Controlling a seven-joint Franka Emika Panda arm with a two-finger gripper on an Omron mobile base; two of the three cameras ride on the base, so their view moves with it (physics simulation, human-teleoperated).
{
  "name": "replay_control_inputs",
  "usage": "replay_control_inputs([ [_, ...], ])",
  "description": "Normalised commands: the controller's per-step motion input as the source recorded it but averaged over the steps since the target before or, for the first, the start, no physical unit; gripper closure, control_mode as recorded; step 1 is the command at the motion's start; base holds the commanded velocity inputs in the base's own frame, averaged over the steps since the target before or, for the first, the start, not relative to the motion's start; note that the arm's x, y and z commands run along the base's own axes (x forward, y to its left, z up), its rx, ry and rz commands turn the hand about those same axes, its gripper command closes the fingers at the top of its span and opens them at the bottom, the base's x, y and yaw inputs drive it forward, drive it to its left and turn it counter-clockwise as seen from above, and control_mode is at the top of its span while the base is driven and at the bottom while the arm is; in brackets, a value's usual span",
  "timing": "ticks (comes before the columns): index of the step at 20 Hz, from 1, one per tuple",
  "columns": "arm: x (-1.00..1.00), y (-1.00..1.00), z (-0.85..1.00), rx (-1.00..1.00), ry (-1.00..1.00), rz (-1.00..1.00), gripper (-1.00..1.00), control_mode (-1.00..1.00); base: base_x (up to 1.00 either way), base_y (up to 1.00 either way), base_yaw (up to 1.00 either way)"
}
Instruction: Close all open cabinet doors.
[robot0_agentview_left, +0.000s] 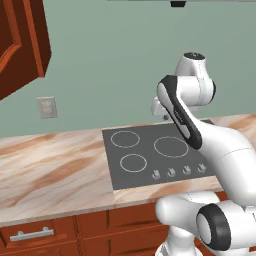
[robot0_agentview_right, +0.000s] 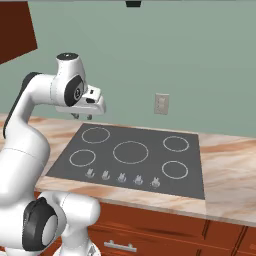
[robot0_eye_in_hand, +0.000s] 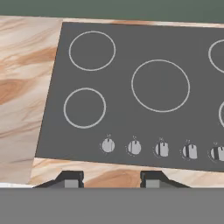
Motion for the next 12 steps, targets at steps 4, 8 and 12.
replay_control_inputs([
  [4, 0.0, 0.0, 0.0, 0.0, 0.0, 0.0, -1.0, 1.0, -0.2, 0.07, 0.0],
  [8, 0.0, 0.0, 0.0, 0.0, 0.0, 0.0, -1.0, 1.0, -0.5, 0.4, -0.01],
  [12, 0.0, 0.0, 0.0, 0.0, 0.0, 0.0, -1.0, 1.0, -0.84, 0.59, 0.0],
])
